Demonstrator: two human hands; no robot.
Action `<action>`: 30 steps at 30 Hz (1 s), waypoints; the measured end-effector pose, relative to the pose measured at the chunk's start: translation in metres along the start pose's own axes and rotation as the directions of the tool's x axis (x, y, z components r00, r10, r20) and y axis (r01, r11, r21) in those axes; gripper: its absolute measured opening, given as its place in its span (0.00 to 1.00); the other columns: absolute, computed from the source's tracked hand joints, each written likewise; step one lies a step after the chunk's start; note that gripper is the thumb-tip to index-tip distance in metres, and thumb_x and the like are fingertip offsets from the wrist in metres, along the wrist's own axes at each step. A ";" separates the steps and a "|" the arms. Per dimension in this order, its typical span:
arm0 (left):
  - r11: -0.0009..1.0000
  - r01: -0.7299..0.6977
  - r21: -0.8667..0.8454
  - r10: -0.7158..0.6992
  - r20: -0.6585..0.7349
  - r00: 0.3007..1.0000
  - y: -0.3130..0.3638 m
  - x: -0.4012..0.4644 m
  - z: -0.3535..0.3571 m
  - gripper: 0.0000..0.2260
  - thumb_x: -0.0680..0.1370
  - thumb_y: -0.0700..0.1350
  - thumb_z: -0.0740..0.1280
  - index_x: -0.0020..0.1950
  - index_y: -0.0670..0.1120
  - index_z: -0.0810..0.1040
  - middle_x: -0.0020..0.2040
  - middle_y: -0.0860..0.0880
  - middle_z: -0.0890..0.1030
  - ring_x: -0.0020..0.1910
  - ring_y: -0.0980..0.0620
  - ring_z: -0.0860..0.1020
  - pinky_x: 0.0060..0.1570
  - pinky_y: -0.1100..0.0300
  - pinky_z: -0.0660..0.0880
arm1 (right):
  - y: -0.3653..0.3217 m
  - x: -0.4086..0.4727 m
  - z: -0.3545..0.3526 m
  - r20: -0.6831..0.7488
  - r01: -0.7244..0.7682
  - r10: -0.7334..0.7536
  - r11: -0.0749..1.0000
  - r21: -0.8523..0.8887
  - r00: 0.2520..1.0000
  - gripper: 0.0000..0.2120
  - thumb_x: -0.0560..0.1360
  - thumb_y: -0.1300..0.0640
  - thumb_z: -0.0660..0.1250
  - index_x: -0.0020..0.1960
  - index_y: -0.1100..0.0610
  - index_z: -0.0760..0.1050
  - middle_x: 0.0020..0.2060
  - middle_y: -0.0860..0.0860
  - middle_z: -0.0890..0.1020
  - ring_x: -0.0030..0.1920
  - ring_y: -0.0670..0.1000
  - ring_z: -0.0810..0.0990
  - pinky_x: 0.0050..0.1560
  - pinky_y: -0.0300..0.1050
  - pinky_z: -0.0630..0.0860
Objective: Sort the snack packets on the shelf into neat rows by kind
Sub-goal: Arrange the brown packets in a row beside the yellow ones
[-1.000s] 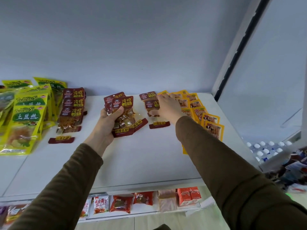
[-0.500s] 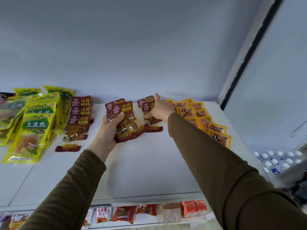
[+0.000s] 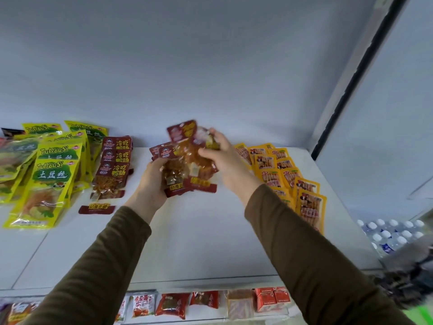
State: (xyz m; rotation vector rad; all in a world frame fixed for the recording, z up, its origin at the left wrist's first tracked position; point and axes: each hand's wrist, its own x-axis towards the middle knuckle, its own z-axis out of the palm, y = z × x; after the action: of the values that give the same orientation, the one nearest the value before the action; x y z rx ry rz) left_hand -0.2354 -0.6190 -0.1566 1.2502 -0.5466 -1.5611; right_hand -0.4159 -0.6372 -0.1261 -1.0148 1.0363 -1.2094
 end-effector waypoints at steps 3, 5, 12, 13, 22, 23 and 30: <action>0.999 -0.021 -0.028 0.023 0.086 0.996 0.005 -0.006 0.004 0.28 0.79 0.67 0.65 0.71 0.49 0.75 0.61 0.44 0.85 0.58 0.40 0.84 0.61 0.40 0.78 | 0.029 -0.013 0.026 -0.067 -0.016 0.012 0.998 -0.059 0.998 0.37 0.75 0.63 0.72 0.78 0.44 0.61 0.64 0.51 0.79 0.58 0.51 0.83 0.57 0.55 0.82; 0.995 -0.084 0.059 0.079 0.075 0.994 0.008 -0.005 -0.001 0.34 0.74 0.65 0.72 0.73 0.49 0.69 0.63 0.44 0.83 0.59 0.41 0.84 0.61 0.40 0.78 | 0.040 -0.013 0.038 -0.127 -0.012 -0.003 0.993 -0.117 0.992 0.42 0.74 0.61 0.73 0.80 0.45 0.55 0.68 0.52 0.75 0.66 0.52 0.77 0.65 0.58 0.77; 0.940 -0.136 0.314 0.162 -0.057 0.985 0.023 0.004 -0.028 0.35 0.77 0.48 0.76 0.77 0.56 0.59 0.59 0.48 0.81 0.52 0.45 0.84 0.42 0.48 0.84 | 0.056 -0.009 0.072 -0.051 -0.200 0.198 0.978 -0.050 0.979 0.46 0.74 0.53 0.76 0.80 0.45 0.48 0.64 0.53 0.78 0.61 0.54 0.81 0.60 0.59 0.80; 0.922 -0.142 0.359 0.173 -0.054 0.984 0.027 0.007 -0.033 0.35 0.77 0.49 0.75 0.78 0.55 0.59 0.60 0.48 0.81 0.54 0.44 0.83 0.48 0.45 0.83 | 0.057 -0.006 0.077 -0.036 -0.224 0.224 0.974 -0.020 0.974 0.42 0.75 0.54 0.74 0.79 0.48 0.51 0.62 0.54 0.79 0.59 0.55 0.82 0.58 0.59 0.81; 0.686 -0.147 0.713 0.266 -0.057 0.962 0.058 0.034 -0.053 0.26 0.78 0.49 0.74 0.73 0.47 0.68 0.63 0.46 0.80 0.63 0.42 0.79 0.66 0.39 0.75 | 0.069 0.007 0.124 -0.134 -0.189 0.179 0.980 -0.063 0.975 0.36 0.84 0.61 0.60 0.81 0.43 0.41 0.64 0.49 0.72 0.61 0.50 0.75 0.63 0.50 0.75; 0.659 -0.138 0.740 0.269 -0.059 0.961 0.058 0.035 -0.053 0.25 0.79 0.50 0.73 0.73 0.47 0.68 0.63 0.46 0.80 0.62 0.42 0.79 0.66 0.40 0.75 | 0.071 0.008 0.128 -0.140 -0.183 0.169 0.979 -0.091 0.976 0.36 0.84 0.61 0.60 0.81 0.43 0.41 0.67 0.50 0.72 0.65 0.52 0.74 0.66 0.52 0.73; 0.629 -0.152 0.763 0.248 -0.012 0.969 0.050 0.044 -0.053 0.35 0.80 0.48 0.71 0.81 0.48 0.55 0.72 0.42 0.73 0.69 0.40 0.74 0.70 0.39 0.72 | 0.080 0.016 0.128 -0.141 -0.131 0.098 0.960 -0.249 0.985 0.32 0.85 0.55 0.57 0.82 0.47 0.43 0.75 0.53 0.67 0.72 0.56 0.70 0.67 0.48 0.71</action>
State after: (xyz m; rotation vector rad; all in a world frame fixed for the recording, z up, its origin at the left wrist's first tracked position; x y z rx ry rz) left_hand -0.1641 -0.6654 -0.1538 1.8117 -1.3151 -1.0537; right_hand -0.2727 -0.6398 -0.1763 -1.0705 1.3614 -1.0727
